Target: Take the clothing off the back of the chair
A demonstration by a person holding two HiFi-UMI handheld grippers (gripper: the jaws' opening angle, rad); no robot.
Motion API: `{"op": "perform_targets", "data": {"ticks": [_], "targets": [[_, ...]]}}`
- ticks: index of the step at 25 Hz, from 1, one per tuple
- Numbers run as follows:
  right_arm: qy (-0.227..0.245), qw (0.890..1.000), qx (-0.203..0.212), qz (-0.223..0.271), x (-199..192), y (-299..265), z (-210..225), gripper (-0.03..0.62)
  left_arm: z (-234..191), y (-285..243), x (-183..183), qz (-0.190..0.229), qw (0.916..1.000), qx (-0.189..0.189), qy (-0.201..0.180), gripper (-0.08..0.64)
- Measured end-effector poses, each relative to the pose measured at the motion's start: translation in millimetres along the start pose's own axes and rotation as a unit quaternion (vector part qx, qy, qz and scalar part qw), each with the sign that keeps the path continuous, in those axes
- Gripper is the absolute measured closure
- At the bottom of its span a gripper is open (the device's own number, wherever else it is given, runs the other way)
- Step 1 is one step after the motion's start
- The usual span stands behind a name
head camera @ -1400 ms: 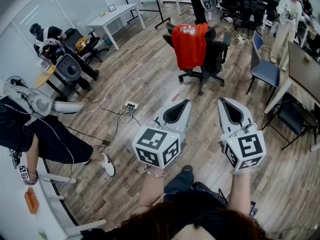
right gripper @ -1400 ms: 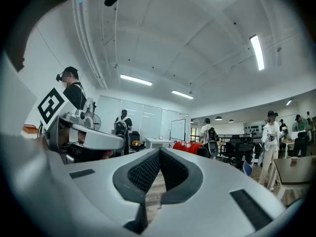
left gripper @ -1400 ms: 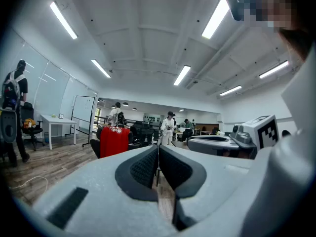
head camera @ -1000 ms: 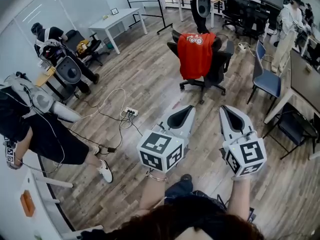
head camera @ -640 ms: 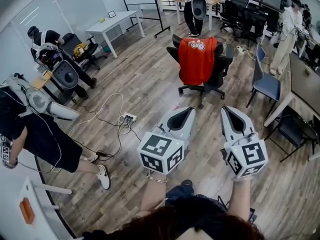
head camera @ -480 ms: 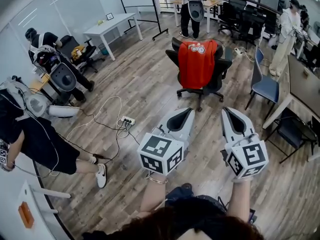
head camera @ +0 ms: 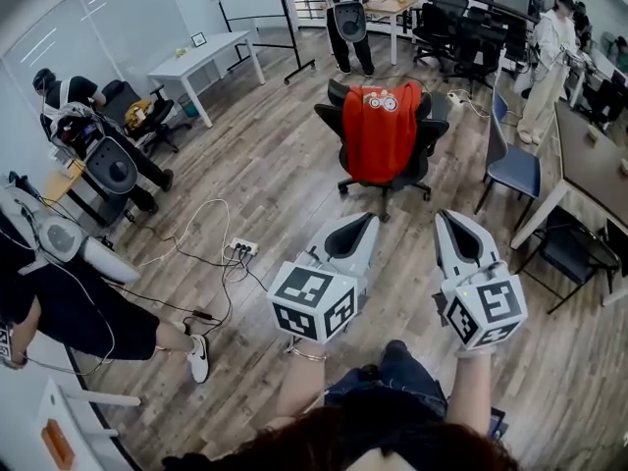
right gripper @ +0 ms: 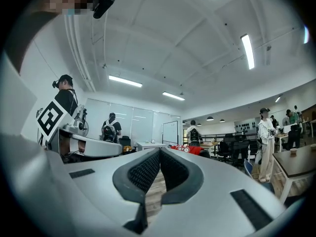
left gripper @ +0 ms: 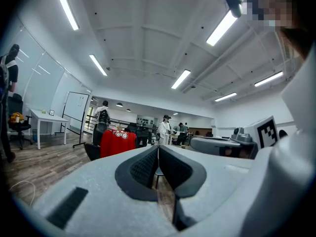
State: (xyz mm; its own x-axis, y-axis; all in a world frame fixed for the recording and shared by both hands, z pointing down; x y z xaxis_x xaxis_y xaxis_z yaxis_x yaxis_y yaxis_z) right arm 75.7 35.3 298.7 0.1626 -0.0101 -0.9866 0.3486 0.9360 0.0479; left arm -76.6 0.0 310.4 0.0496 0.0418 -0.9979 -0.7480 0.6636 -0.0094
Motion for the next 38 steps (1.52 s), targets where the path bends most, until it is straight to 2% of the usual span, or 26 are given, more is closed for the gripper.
{"op": "perform_targets", "data": {"ticks": [12,27,29,38], "targets": [[-0.008,1.000,0.007,-0.011,-5,-49,23,0.601,-34,-39,-6,-0.007,1.0000,-0.001,0.001,0.541],[-0.042,0.999,0.025,-0.009,-1,-120,81,0.600,-78,-117,-9,-0.027,0.9996,-0.009,0.003,0.520],[-0.043,0.999,0.032,-0.010,0,-132,89,0.583,-87,-127,-9,-0.027,0.9996,-0.008,0.007,0.471],[-0.048,0.997,0.054,-0.019,4,-176,113,0.505,-128,-156,-8,-0.023,0.9991,0.022,0.027,0.431]]}}
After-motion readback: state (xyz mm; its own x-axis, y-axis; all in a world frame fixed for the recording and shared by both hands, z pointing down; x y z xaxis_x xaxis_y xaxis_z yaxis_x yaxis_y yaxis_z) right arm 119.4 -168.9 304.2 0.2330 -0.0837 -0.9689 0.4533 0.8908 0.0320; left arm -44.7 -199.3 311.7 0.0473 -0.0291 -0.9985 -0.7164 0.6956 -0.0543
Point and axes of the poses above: the fingertips, and each gripper's own axes: y backward along the fingers, z to its right, x out of its top, the point moved 5 cm from there along y, backward along the fingers, and after that the axes turned 12 degrees about -y, right-handed, at the moved point
